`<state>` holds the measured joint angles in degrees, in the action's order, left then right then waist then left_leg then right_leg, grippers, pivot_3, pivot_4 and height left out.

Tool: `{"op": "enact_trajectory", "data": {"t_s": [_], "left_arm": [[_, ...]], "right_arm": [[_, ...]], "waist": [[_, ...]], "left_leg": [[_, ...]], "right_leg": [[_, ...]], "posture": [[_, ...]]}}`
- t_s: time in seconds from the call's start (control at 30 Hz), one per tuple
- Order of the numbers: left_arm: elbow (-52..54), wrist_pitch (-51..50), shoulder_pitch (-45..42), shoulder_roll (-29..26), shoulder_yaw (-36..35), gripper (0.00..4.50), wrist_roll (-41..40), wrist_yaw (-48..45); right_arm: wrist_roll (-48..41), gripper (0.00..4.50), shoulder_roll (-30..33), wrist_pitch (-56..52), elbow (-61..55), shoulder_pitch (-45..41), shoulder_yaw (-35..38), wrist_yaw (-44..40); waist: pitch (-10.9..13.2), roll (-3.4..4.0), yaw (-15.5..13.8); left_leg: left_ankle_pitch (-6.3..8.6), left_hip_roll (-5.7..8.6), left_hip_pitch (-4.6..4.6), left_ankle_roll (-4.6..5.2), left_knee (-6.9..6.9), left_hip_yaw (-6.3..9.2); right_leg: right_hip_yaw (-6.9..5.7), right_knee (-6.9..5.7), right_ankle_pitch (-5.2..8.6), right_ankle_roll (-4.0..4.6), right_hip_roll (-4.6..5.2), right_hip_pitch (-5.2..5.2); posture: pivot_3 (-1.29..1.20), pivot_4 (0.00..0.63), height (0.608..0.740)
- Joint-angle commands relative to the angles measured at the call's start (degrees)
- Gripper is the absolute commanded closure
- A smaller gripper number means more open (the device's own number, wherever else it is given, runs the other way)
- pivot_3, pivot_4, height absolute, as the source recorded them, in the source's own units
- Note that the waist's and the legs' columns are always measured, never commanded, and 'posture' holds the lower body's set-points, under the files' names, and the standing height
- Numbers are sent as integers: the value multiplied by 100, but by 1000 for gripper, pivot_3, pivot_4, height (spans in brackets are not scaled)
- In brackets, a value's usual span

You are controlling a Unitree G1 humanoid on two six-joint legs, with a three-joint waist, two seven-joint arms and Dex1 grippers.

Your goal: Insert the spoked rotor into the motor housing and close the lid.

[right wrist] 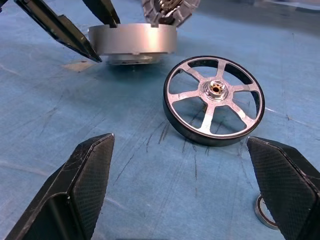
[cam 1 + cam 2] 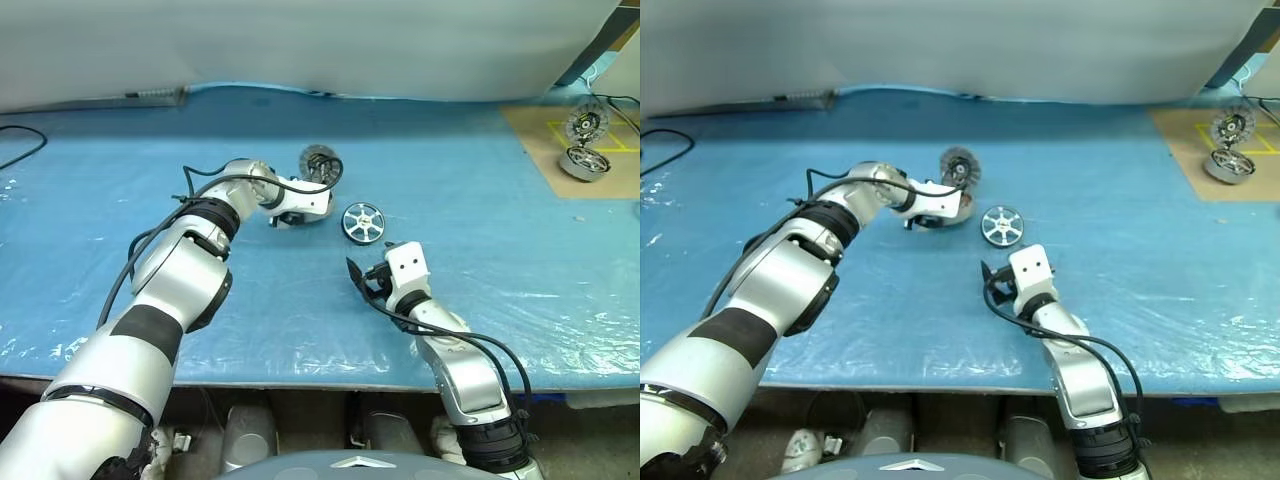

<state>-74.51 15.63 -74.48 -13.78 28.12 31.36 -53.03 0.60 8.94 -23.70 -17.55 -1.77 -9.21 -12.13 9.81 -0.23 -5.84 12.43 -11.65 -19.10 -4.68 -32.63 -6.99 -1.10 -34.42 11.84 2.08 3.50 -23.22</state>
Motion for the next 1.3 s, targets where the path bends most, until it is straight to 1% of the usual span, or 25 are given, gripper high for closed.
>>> {"op": "enact_trajectory", "data": {"t_s": [0.03,0.1,0.2,0.3,0.37,0.47,0.57,0.67,0.73,0.8,0.87,0.93,1.1,1.17,1.3], "left_arm": [[-95,10,238,-147,49,2936,-3,-609],[3,56,273,-235,12,2936,-72,-860],[210,112,373,-369,-43,2936,-201,-1292],[503,152,543,-528,-53,2936,-311,-1721],[897,161,794,-723,-40,2936,-429,-2128],[1719,-15,1197,-1024,-2,2936,-609,-2639],[2778,-350,1712,-1335,22,2936,-791,-3056],[3550,-677,2049,-1543,45,2936,-891,-3251],[4578,-1103,2542,-1815,63,2936,-1035,-3549],[5270,-1378,2872,-2019,85,2936,-1089,-3643],[5663,-1598,3064,-2111,117,2936,-976,-3471],[5950,-1770,3215,-2183,185,2936,-815,-3341],[6445,-2430,3236,-2152,197,2936,-784,-3524],[6538,-2669,3169,-2107,215,2183,-780,-3553],[6792,-3043,3078,-2027,211,927,-889,-3648]], "right_arm": [[-8,0,-29,134,-126,-73,37,27],[-11,0,-44,151,-92,-82,32,24],[-14,0,-63,174,-39,-107,24,17],[-14,0,-79,190,0,-136,21,13],[-21,0,-84,199,25,-156,20,3],[-26,0,-85,211,57,-171,17,-12],[-30,0,-79,219,81,-178,15,-27],[-27,0,-82,223,88,-176,7,-28],[-34,0,-64,224,98,-167,16,-47],[-40,0,-58,225,99,-155,18,-57],[-42,0,-56,224,102,-156,9,-64],[-40,0,-54,224,109,-161,-1,-73],[-37,0,-40,224,119,-172,-4,-106],[-33,0,-35,224,114,-163,-8,-114],[-28,0,-32,224,106,-161,-3,-126]], "waist": [[0,0,33],[0,0,41],[-1,1,46],[-1,1,46],[-1,2,53],[-3,5,59],[-8,12,60],[-11,19,68],[-17,28,102],[-24,37,168],[-31,49,191],[-37,58,199],[-38,60,212],[-39,62,217],[-40,66,192]], "left_leg": [[0,-1,2,0,4,0],[0,-2,7,0,23,-1],[-1,-4,7,0,42,0],[1,-3,6,0,54,0],[1,-3,8,-1,59,0],[1,-4,19,-1,71,0],[1,-6,25,-1,74,-3],[1,-9,28,-1,75,-7],[1,-10,27,-1,76,-7],[2,-11,28,-1,86,-9],[2,-10,31,-1,103,-9],[1,-10,32,-1,110,-10],[1,-8,36,-1,124,-9],[1,-7,36,-1,129,-9],[0,-7,28,-2,134,-9]], "right_leg": [[0,2,0,0,-1,-1],[0,9,1,3,-7,-4],[-1,10,-7,44,-13,-9],[-2,11,3,47,-15,-10],[-3,11,4,47,-16,-9],[-3,13,8,52,-17,-9],[-3,12,13,55,-16,-7],[-3,12,14,56,-14,-7],[-3,12,16,58,-15,-7],[-2,13,22,59,-13,-9],[-6,13,34,62,-16,-9],[-8,13,39,62,-17,-9],[-8,14,49,59,-17,-9],[-8,20,50,59,-17,-9],[-15,25,49,60,-16,-13]], "posture": [[0,150,740],[0,150,740],[0,150,740],[0,150,740],[0,150,740],[0,150,740],[0,150,740],[0,150,740],[0,150,740],[0,150,740],[0,150,740],[0,150,740],[0,150,740],[0,150,740],[0,150,740]]}}
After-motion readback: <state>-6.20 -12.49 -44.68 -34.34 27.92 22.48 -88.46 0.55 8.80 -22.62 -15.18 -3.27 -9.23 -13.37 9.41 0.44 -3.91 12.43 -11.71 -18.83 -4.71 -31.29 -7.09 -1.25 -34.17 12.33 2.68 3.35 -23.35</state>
